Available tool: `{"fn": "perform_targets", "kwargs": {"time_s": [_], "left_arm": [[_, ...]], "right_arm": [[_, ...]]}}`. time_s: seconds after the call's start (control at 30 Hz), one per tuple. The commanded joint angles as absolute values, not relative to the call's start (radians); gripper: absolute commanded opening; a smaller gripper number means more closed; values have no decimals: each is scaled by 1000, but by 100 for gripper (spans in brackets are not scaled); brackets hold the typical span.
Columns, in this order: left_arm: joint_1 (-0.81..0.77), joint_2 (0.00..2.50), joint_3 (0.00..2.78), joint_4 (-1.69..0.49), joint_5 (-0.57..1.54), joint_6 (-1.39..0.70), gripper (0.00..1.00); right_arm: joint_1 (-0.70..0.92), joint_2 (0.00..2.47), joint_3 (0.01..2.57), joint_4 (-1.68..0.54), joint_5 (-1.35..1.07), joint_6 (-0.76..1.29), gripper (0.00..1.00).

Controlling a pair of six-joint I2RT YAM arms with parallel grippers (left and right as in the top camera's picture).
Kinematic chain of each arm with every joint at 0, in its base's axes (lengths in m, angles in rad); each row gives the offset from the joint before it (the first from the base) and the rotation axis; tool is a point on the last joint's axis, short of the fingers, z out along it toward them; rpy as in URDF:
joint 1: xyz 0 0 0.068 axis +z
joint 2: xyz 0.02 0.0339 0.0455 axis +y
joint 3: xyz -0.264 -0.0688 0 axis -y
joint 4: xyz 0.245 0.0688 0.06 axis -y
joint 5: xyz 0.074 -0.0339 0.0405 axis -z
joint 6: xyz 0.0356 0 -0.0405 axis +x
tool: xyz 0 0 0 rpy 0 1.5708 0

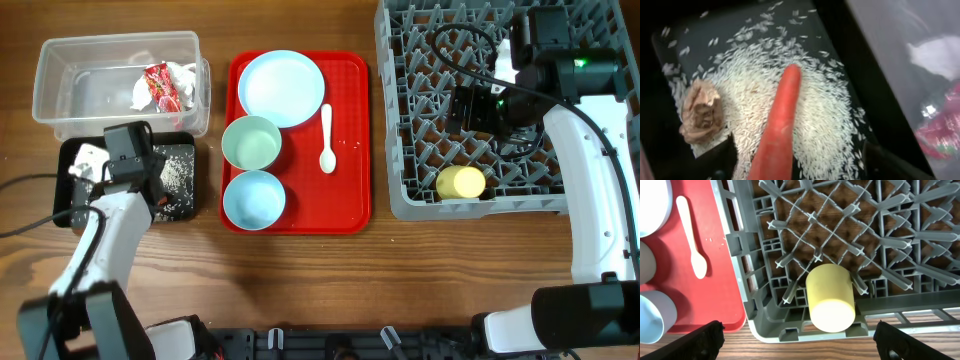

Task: Sort waste into correct bins and load items into the dishwasher rack
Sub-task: 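Retract the left arm and reach the right gripper to the green bowl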

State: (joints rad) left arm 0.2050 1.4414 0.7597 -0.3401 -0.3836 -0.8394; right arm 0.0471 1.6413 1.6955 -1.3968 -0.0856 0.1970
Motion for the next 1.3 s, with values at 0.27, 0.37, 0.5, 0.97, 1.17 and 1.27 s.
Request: {"fn": "perform_targets", "kwargs": {"time_s": [0.27,0.37,0.5,0.97,1.17,1.27], "left_arm": [[12,1087,1037,-414,118,-373,88],[-68,1153,1131,-500,118,-364,92],[-191,1334,1293,-623,110,-282,97],[-370,1613,1390,-667,108,-326,100],[-326,1610,1390,-722,45,-331,100],[-260,1593,1390,-781,17,-366,100]], "right_arm": [[53,1625,1716,-1343,-167,183,99],[53,1625,1716,-1343,-167,184,99],[53,1625,1716,-1347,-192,184,99],[54,1625,1716,-1324,-242,183,99],[109,1626,1716,-1248,-327,184,98],[182,1629,1712,-1182,-346,212,98]]}}
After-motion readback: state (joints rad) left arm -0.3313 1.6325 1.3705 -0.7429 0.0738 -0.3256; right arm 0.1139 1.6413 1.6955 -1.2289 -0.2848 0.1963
